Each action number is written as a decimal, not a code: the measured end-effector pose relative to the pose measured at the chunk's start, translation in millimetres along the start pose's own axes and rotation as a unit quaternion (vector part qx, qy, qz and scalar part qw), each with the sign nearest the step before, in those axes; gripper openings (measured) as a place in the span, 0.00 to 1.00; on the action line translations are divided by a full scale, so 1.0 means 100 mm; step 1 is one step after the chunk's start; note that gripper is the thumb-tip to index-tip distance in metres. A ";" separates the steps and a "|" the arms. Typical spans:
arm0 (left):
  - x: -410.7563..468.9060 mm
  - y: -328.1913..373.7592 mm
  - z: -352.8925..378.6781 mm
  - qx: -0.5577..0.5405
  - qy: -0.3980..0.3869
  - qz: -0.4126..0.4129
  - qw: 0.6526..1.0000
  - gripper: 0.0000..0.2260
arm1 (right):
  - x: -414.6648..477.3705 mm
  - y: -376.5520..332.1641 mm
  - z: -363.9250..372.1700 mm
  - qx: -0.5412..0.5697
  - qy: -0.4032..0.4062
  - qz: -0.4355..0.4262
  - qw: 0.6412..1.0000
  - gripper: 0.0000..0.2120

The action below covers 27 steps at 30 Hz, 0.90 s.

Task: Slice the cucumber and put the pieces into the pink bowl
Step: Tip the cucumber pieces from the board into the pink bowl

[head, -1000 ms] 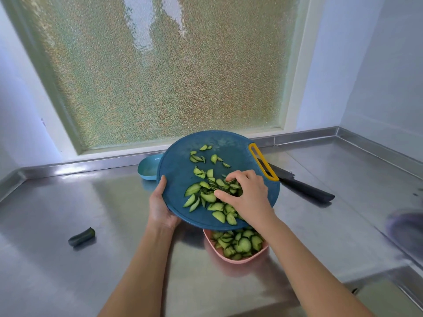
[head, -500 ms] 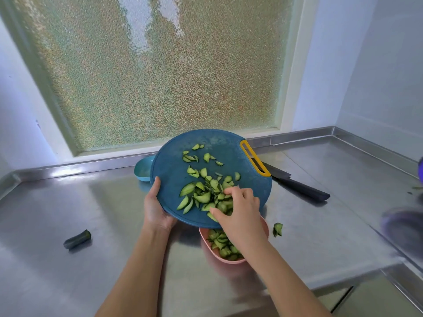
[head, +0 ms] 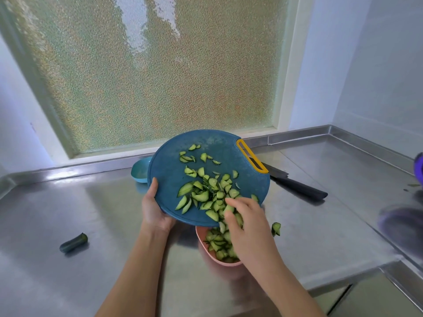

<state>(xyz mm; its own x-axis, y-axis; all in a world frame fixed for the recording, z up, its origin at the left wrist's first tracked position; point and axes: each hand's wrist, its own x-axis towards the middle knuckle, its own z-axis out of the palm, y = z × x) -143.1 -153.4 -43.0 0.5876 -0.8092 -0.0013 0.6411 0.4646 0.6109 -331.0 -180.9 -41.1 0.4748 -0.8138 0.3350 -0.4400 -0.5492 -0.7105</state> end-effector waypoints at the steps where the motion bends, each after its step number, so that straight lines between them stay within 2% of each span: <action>1: 0.00 0.01 0.00 -0.001 0.001 0.002 1.000 0.23 | 0.05 0.02 -0.03 0.005 0.008 -0.009 1.000 0.15; 4: -0.01 0.02 0.03 -0.001 0.002 0.013 1.000 0.24 | 0.30 0.08 -0.18 0.006 0.041 -0.005 0.999 0.15; 8: -0.02 0.02 0.04 -0.001 0.011 0.019 1.000 0.24 | 0.44 0.18 -0.28 -0.050 0.005 0.049 0.998 0.25; 13: 0.00 0.02 0.01 -0.009 0.020 0.038 0.999 0.24 | 0.17 0.21 -0.10 -0.079 0.013 0.008 0.997 0.25; 16: 0.00 0.01 0.01 -0.006 0.026 0.037 0.999 0.23 | 0.08 0.17 -0.07 -0.072 0.025 -0.009 0.997 0.23; 21: -0.02 0.03 0.04 -0.001 0.030 0.034 0.999 0.24 | -0.03 0.08 -0.12 -0.017 -0.021 -0.017 0.999 0.21; 24: -0.04 0.04 0.07 0.005 0.017 0.035 0.999 0.25 | 0.16 0.05 -0.20 0.009 0.023 -0.050 0.998 0.16; 25: -0.04 0.04 0.07 0.005 0.015 0.036 0.999 0.25 | 0.29 0.06 -0.21 0.013 0.029 -0.060 0.998 0.17; 27: -0.04 0.03 0.06 0.008 0.010 0.033 0.999 0.24 | 0.54 0.04 -0.20 0.026 -0.016 -0.046 0.998 0.25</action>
<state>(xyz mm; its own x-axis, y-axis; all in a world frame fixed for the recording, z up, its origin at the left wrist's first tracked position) -146.4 -150.8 -36.1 0.6384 -0.7693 0.0244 0.5921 0.5111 0.6231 -322.0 -231.1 -13.3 0.5366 -0.7531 0.3807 -0.3528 -0.6101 -0.7095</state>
